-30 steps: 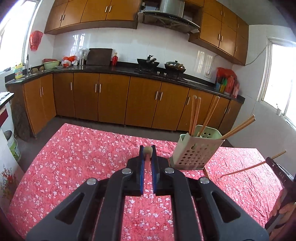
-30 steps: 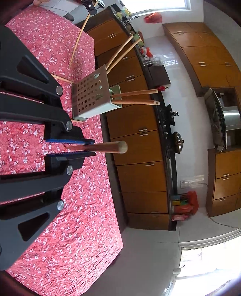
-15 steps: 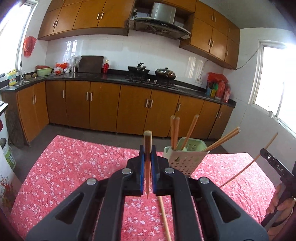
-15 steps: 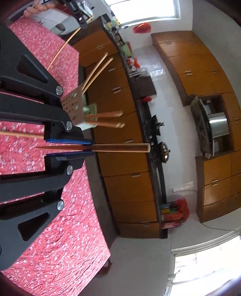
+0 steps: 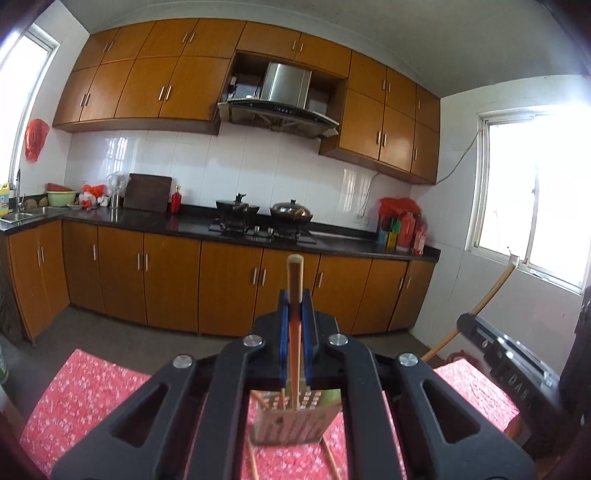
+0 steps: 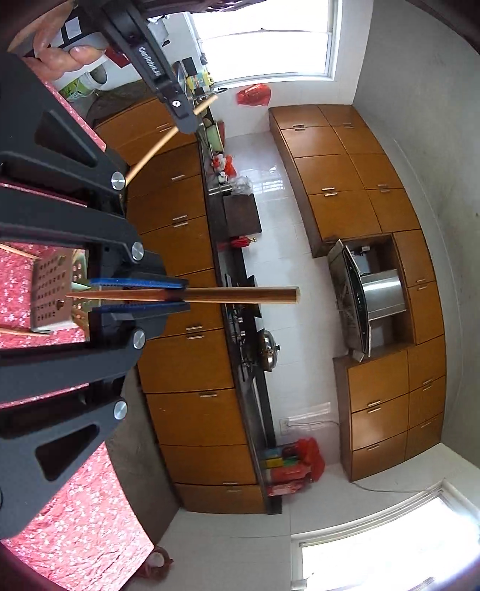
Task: Organize utensils
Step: 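Lower the chopsticks into the perforated holder and open both grippers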
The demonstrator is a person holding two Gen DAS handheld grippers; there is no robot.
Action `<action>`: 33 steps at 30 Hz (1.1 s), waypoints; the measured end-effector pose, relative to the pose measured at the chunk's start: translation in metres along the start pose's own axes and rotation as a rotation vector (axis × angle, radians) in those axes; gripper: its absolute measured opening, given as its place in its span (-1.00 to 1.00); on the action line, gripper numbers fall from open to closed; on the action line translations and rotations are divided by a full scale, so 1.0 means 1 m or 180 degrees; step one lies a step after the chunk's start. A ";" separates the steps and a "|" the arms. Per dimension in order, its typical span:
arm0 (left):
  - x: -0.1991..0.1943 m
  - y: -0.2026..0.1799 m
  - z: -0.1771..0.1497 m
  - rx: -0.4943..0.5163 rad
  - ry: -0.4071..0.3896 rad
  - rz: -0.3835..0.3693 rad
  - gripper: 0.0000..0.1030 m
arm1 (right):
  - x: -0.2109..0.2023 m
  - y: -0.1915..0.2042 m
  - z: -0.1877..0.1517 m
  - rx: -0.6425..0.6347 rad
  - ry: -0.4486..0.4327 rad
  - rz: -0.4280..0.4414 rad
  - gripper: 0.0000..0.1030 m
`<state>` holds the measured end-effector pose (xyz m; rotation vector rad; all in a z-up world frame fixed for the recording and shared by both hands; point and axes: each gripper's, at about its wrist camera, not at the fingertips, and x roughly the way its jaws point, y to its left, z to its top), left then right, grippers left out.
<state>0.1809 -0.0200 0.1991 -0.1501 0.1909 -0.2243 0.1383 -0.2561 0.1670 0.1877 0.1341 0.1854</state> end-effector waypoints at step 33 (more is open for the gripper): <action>0.077 0.021 -0.025 -0.0078 0.0229 0.0169 -0.74 | 0.070 -0.015 -0.027 0.0177 0.0321 -0.0121 -0.57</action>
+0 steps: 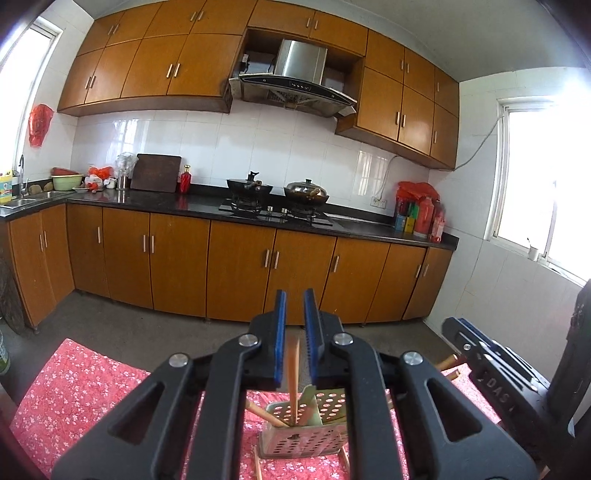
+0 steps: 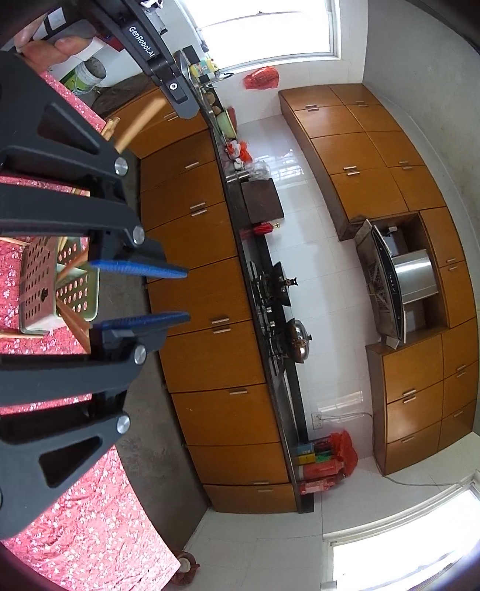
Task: Organize utensils
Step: 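Lower the chopsticks into the perforated holder and open both grippers, then grasp the last chopstick with the right gripper while the left gripper grasps another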
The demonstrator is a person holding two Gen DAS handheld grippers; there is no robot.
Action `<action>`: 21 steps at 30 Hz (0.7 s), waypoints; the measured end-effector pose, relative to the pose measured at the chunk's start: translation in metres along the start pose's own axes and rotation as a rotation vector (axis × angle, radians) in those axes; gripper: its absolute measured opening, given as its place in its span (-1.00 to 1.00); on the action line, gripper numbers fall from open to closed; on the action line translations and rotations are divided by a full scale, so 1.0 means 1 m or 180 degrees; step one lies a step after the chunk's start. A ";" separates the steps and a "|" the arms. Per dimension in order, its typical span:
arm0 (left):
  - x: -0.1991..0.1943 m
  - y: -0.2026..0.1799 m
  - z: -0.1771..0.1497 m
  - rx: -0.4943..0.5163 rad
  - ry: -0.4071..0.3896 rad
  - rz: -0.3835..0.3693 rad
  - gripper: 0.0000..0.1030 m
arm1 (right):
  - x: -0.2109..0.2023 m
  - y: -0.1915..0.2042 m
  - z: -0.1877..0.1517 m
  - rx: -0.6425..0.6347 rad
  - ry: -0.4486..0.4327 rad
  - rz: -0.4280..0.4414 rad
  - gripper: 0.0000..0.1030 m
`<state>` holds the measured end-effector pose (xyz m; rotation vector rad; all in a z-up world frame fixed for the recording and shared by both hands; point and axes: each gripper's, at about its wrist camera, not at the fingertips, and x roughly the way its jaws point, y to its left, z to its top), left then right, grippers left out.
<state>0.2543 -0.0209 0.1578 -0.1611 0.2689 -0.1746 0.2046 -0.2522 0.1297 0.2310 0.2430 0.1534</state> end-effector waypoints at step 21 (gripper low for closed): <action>-0.059 0.102 -0.175 -0.0278 0.1300 0.0512 -0.51 | -0.015 -0.048 -0.181 0.0263 0.1732 -0.0138 -0.50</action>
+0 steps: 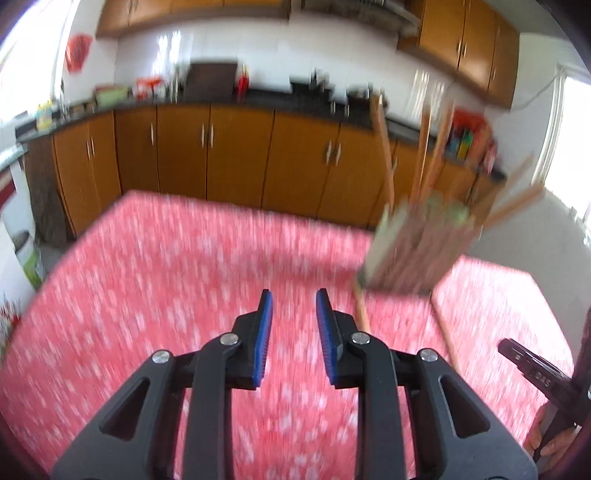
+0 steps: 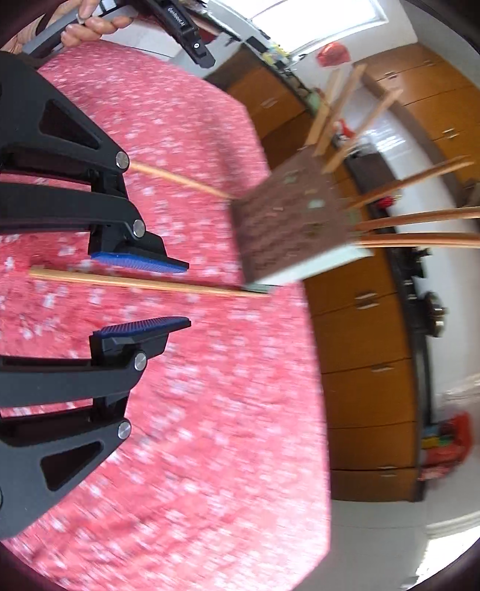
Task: Organize utensils
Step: 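Grasp the last chopstick with the right gripper while the left gripper grasps another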
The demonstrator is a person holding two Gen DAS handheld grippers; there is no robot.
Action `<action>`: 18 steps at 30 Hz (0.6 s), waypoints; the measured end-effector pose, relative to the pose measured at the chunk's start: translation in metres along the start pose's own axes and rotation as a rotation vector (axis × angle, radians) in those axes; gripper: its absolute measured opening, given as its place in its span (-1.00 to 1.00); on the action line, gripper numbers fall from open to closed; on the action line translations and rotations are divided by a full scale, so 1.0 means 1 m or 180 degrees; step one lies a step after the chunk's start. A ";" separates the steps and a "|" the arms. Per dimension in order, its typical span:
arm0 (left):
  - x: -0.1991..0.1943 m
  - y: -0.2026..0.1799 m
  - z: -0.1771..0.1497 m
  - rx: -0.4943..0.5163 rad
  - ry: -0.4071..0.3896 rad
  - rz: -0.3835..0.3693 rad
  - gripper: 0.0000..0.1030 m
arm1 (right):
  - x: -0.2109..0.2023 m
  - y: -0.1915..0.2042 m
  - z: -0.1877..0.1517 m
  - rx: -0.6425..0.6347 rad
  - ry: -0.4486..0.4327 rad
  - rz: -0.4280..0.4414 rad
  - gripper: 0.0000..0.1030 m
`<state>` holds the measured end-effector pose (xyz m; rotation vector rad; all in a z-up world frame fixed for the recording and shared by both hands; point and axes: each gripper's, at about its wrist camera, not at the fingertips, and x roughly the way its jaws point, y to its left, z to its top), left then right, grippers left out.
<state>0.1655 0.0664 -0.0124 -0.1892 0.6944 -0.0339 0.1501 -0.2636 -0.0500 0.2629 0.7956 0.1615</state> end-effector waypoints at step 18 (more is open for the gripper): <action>0.030 -0.052 -0.062 0.0206 0.0575 -0.0503 -0.51 | 0.033 0.000 -0.030 -0.0114 0.0274 -0.0342 -0.86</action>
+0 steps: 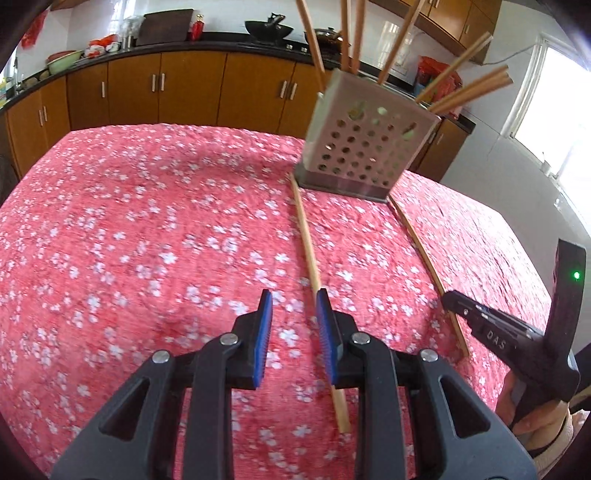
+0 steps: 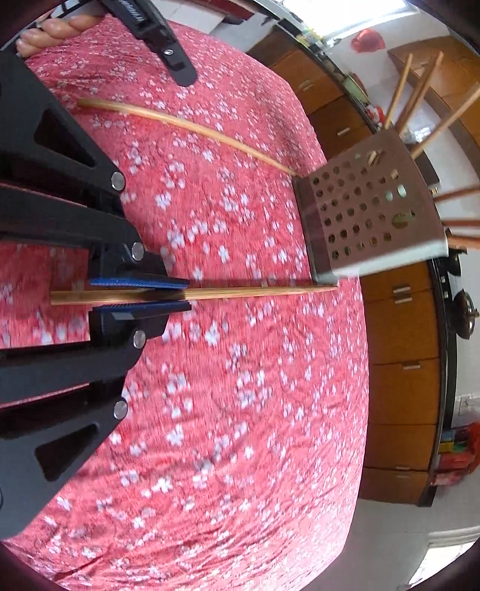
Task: Organize utensils
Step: 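Grasp the last chopstick with the right gripper while the left gripper grasps another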
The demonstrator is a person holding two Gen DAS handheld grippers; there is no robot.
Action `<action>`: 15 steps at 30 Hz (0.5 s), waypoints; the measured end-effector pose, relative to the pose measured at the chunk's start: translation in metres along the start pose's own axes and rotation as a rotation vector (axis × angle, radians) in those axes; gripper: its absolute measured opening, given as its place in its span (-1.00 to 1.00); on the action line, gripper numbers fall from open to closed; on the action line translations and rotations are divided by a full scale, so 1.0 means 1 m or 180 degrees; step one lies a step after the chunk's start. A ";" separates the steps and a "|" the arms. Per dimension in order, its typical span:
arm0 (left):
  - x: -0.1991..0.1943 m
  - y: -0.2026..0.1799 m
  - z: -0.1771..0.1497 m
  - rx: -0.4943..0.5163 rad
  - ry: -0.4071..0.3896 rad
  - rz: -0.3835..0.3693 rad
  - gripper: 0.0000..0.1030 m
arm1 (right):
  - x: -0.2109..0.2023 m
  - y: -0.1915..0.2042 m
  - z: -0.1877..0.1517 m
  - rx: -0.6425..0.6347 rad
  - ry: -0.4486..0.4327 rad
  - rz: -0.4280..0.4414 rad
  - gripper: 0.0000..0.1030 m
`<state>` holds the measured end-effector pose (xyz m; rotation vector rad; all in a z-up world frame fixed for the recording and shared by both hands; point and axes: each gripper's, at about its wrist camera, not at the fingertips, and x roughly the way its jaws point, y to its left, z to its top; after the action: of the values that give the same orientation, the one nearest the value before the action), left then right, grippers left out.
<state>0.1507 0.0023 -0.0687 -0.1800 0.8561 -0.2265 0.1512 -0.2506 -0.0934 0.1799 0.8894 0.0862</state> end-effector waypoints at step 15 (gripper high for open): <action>0.032 -0.024 -0.007 0.0300 0.0142 0.0485 -0.85 | -0.005 -0.028 0.007 0.0161 -0.0064 -0.0154 -0.85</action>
<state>0.1622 -0.0303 -0.0906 -0.0214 0.8972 -0.1281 0.1537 -0.2795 -0.0907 0.2059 0.8760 0.0169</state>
